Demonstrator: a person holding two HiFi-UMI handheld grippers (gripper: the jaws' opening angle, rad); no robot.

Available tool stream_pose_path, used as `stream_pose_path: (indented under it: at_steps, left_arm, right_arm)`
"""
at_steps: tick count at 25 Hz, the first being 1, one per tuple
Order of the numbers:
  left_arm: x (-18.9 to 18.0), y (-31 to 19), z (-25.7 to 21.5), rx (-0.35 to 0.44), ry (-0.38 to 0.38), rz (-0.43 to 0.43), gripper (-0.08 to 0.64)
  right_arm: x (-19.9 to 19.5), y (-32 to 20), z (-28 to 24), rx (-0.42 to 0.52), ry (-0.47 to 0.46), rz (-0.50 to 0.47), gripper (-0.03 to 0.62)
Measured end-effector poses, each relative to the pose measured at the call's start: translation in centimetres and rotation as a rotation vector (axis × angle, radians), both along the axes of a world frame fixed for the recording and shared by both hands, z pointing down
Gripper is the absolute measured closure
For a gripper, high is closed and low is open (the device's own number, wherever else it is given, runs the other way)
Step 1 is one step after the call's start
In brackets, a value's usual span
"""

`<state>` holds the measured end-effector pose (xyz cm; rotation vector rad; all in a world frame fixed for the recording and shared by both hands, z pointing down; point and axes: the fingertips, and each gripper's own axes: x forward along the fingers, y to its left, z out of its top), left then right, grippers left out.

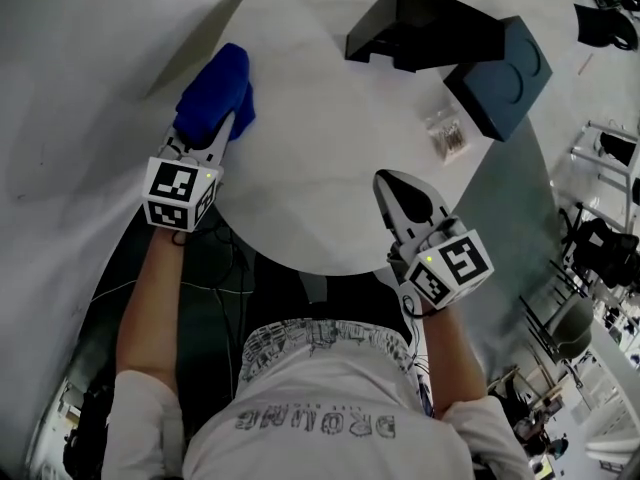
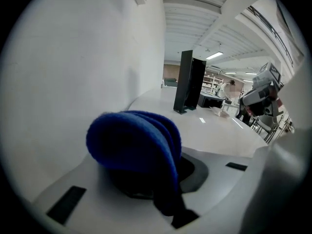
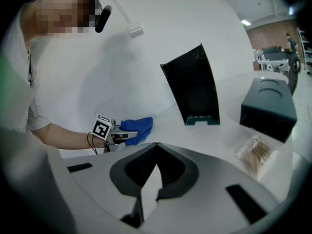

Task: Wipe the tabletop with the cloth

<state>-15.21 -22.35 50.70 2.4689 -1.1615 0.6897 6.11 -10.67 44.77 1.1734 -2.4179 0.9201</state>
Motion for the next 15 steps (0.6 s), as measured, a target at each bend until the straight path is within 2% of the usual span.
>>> stream_pose_path:
  at_steps: [6, 11, 15]
  left_arm:
    - [0.4, 0.3, 0.7, -0.012, -0.003, -0.017, 0.489]
    - [1.7, 0.9, 0.8, -0.007, -0.060, 0.045, 0.488]
    - [4.3, 2.4, 0.7, -0.002, -0.111, 0.137, 0.488]
  right_arm:
    - [1.0, 0.2, 0.4, -0.007, -0.015, 0.031, 0.584]
    - [2.0, 0.9, 0.3, -0.002, -0.035, 0.068, 0.584]
    - [3.0, 2.0, 0.0, 0.005, -0.045, 0.095, 0.584]
